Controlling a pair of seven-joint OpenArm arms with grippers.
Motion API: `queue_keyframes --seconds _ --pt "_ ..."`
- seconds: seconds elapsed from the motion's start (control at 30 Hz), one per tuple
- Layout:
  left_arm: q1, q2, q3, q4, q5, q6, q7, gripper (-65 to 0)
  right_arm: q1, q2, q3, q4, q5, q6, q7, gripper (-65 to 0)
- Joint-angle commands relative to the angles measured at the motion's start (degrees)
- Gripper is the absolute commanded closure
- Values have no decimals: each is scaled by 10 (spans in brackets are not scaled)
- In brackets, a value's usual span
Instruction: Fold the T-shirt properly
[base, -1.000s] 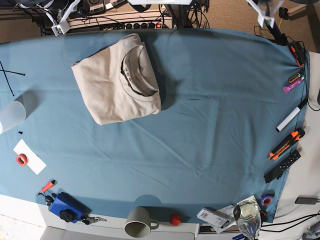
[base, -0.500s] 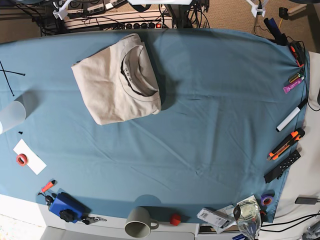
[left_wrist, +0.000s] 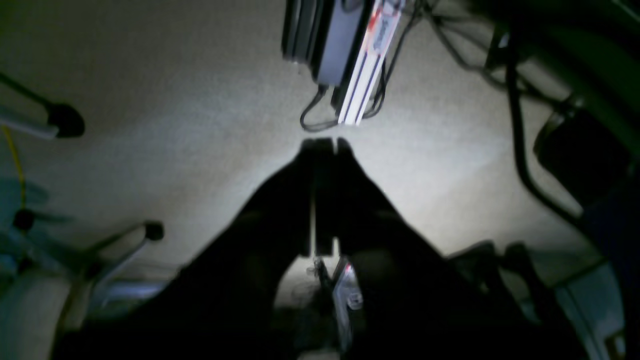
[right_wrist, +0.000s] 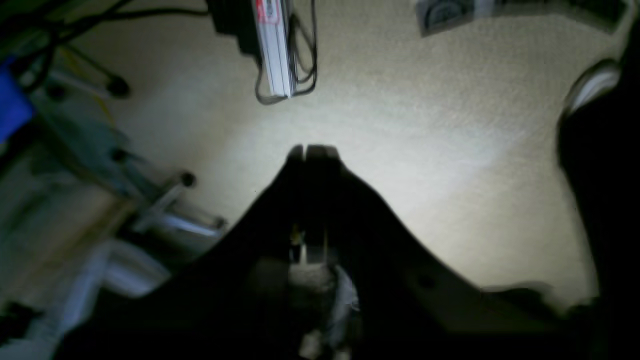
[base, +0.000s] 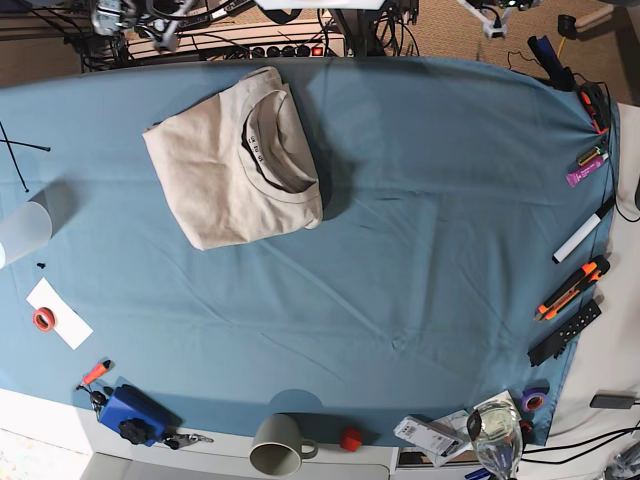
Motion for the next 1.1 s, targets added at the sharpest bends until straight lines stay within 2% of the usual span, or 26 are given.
queue_keyframes --seconds 0.0,0.17,0.2,0.27,0.4,0.47,0.57,0.67,0.83,1.07 --pt "-2 -4 -1 -12 7 -2 -17 0 5 9 -16 -6 -15 1 13 0" --pt "-32 -3 -1 -92 24 -1 -134 0 47 8 -111 -75 -83 1 132 0" --pt "-37 -2 -1 -109 29 6 -156 0 54 6 -129 -93 -96 -9 163 0" --pt "-48 1 -1 -143 50 18 -201 0 64 6 -165 -130 -114 -53 246 0" --pt "-64 6 -1 -196 83 19 -271 0 80 3 -230 -200 -116 -146 404 0" --pt "-70 12 -1 -209 89 19 -306 0 91 -8 -252 -231 -116 -200 451 0" --pt "-80 22 -1 -214 89 20 -322 0 111 -30 -270 -264 -116 -253 468 0" --pt "-91 32 -1 -214 89 26 -322 0 128 -50 -272 -270 -116 -278 468 0" --pt "-97 40 -1 -205 89 33 -322 0 147 -63 -272 -269 -116 -283 458 0" --pt "-91 40 -1 -204 88 33 -322 0 148 -52 -272 -269 -115 -283 448 0"
